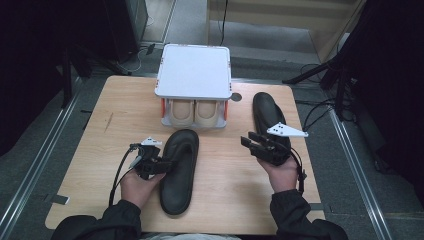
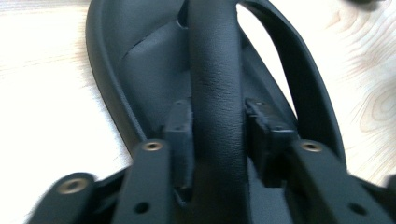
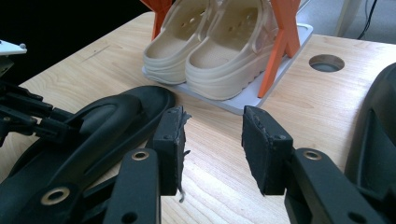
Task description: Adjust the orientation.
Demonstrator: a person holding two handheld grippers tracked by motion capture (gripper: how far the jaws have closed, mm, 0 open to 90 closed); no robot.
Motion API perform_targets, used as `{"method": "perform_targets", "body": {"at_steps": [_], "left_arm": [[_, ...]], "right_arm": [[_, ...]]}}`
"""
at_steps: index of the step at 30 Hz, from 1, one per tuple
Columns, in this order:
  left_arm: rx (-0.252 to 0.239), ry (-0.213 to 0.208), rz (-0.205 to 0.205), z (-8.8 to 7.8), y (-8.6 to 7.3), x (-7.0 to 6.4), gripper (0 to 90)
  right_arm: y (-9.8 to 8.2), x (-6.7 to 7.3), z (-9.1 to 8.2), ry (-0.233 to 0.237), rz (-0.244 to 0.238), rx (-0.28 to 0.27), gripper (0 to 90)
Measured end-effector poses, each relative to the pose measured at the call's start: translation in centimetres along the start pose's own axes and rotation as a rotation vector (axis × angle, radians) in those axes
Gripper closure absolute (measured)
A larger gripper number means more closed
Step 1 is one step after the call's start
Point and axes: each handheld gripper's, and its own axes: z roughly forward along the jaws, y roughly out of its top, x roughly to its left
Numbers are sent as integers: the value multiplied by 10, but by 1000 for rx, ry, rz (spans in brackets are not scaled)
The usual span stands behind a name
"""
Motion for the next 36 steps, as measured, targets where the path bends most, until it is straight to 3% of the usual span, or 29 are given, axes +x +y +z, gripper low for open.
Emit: {"method": "perform_targets", "body": {"at_steps": [4, 7, 10, 16, 24, 28, 32, 36], "left_arm": [[-12, 17, 33, -7, 3, -5, 502], [-32, -9, 20, -16, 7, -3, 472], [-48, -29, 12, -25, 12, 1, 462], [-83, -40, -11, -40, 19, 16, 453], [-91, -56, -2, -43, 29, 34, 424], [-90, -32, 7, -42, 34, 42, 423], [-86, -53, 2, -44, 39, 55, 412], [-100, -45, -11, -46, 43, 69, 418]], "right_arm": [[1, -2, -2, -21, -9, 0, 595], [1, -5, -4, -42, -22, 11, 603], [-2, -12, -5, -58, -4, 20, 622], [-7, -30, -9, -113, -11, 63, 732], [-13, -63, -18, -168, 69, 82, 900], [-19, -77, -10, -174, 124, 84, 900], [-22, -80, 7, -216, 87, 99, 900], [-25, -83, 24, -207, 99, 134, 900]]}}
